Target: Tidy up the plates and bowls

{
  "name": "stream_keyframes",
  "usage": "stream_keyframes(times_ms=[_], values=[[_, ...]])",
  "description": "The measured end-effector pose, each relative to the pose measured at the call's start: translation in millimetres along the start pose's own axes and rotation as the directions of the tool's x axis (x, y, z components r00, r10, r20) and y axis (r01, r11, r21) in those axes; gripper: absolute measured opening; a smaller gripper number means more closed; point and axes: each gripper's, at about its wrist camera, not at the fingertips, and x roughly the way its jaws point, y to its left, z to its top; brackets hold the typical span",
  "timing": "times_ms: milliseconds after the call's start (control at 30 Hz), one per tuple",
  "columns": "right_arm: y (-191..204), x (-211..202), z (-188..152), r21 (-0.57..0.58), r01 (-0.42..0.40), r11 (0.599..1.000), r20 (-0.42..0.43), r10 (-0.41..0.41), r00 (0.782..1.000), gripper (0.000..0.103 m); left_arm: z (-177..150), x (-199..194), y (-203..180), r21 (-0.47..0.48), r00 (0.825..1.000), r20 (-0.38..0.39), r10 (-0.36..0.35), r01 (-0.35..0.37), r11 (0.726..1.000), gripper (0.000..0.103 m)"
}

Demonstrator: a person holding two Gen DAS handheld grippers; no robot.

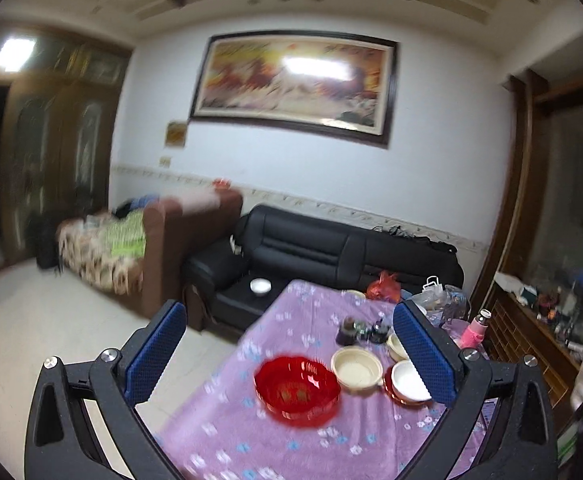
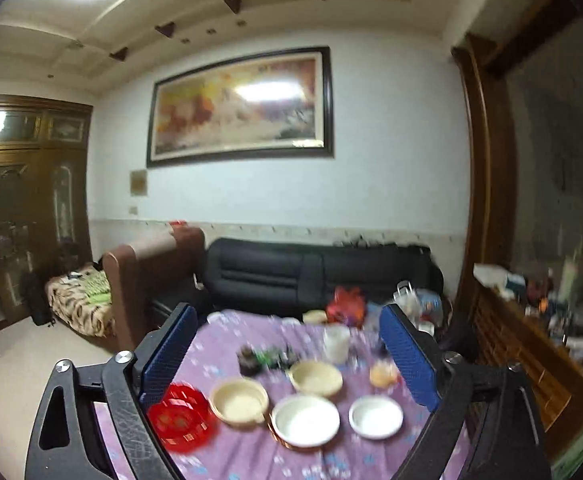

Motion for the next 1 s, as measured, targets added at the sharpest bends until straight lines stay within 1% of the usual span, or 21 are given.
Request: stream_keyframes(times_ms=[33,67,100,133,167,200,233,267,300,367,400,467,533,567,633,700,733,833,867,900,1000], values=[[5,-4,14,-0.002,-0.006,1.000,0.000,0.006,1.000,0.103,15,-2,-7,0.036,1.000,0.006,0.011,-0.012,0.999,0.103],[8,-4,23,-0.004,-0.021,1.000,-0.005,0.021,1.000,0.103,25,-4,-13,0.066,1.000,0.016,0.020,-0.021,0.998,0.103],[15,-3,27,-0.007,-0.051,0.999,-0.014,0.051,0.999,0.103,30,-5,-18,0.095,0.999,0.029,0.021,-0.024,0.995,0.103],[22,-1,22,-0.011,-0.077,0.997,-0.022,0.077,0.997,0.103,29,-4,-20,0.105,0.999,0.031,0.011,-0.015,0.994,0.103],[31,4,9,-0.013,-0.107,0.994,-0.035,0.106,0.994,0.103,22,-2,-20,0.106,1.000,0.027,-0.011,0.008,0.994,0.103],[39,14,-8,-0.015,-0.118,0.993,-0.067,0.117,0.991,0.103,6,5,-19,0.092,0.999,0.003,-0.050,0.049,0.995,0.103],[43,25,-24,-0.017,-0.124,0.992,-0.113,0.121,0.986,0.103,-4,13,-18,0.083,0.997,-0.023,-0.069,0.071,0.994,0.103],[49,41,-45,-0.012,-0.140,0.990,-0.175,0.136,0.975,0.103,-18,21,-18,0.077,0.994,-0.064,-0.086,0.090,0.993,0.103],[56,55,-67,0.008,-0.173,0.985,-0.243,0.170,0.955,0.103,-38,37,-19,0.070,0.985,-0.131,-0.108,0.118,0.991,0.103],[69,87,-114,0.070,-0.230,0.971,-0.367,0.240,0.899,0.103,-59,60,-23,0.057,0.965,-0.215,-0.149,0.165,0.985,0.103],[72,98,-129,0.089,-0.241,0.966,-0.402,0.257,0.879,0.103,-74,72,-22,0.044,0.952,-0.258,-0.165,0.182,0.982,0.103],[78,128,-169,0.156,-0.254,0.955,-0.471,0.298,0.831,0.103,-90,83,-20,0.035,0.944,-0.285,-0.164,0.181,0.983,0.103],[73,151,-199,0.212,-0.246,0.946,-0.505,0.322,0.801,0.103,-104,96,-14,0.022,0.940,-0.307,-0.148,0.162,0.987,0.103],[73,163,-213,0.232,-0.231,0.945,-0.521,0.321,0.791,0.103,-108,101,-12,0.012,0.937,-0.318,-0.146,0.158,0.987,0.103],[65,179,-226,0.247,-0.199,0.948,-0.542,0.306,0.782,0.100,-113,113,-2,-0.019,0.927,-0.347,-0.144,0.147,0.989,0.103],[64,193,-237,0.269,-0.185,0.945,-0.561,0.310,0.768,0.099,-114,120,10,-0.035,0.927,-0.353,-0.124,0.119,0.992,0.103],[62,193,-239,0.275,-0.180,0.944,-0.559,0.309,0.769,0.098,-112,125,14,-0.039,0.930,-0.350,-0.108,0.101,0.994,0.103],[55,199,-247,0.255,-0.148,0.956,-0.550,0.269,0.791,0.098,-116,149,20,-0.049,0.931,-0.357,-0.076,0.062,0.997,0.103],[53,202,-250,0.249,-0.138,0.959,-0.548,0.257,0.796,0.097,-120,159,22,-0.052,0.925,-0.372,-0.073,0.058,0.997,0.103],[50,207,-256,0.245,-0.126,0.961,-0.547,0.245,0.800,0.097,-127,172,24,-0.058,0.915,-0.397,-0.075,0.057,0.997,0.103],[42,219,-265,0.268,-0.104,0.958,-0.534,0.238,0.811,0.095,-153,209,35,-0.093,0.879,-0.469,-0.088,0.049,0.994,0.103]])
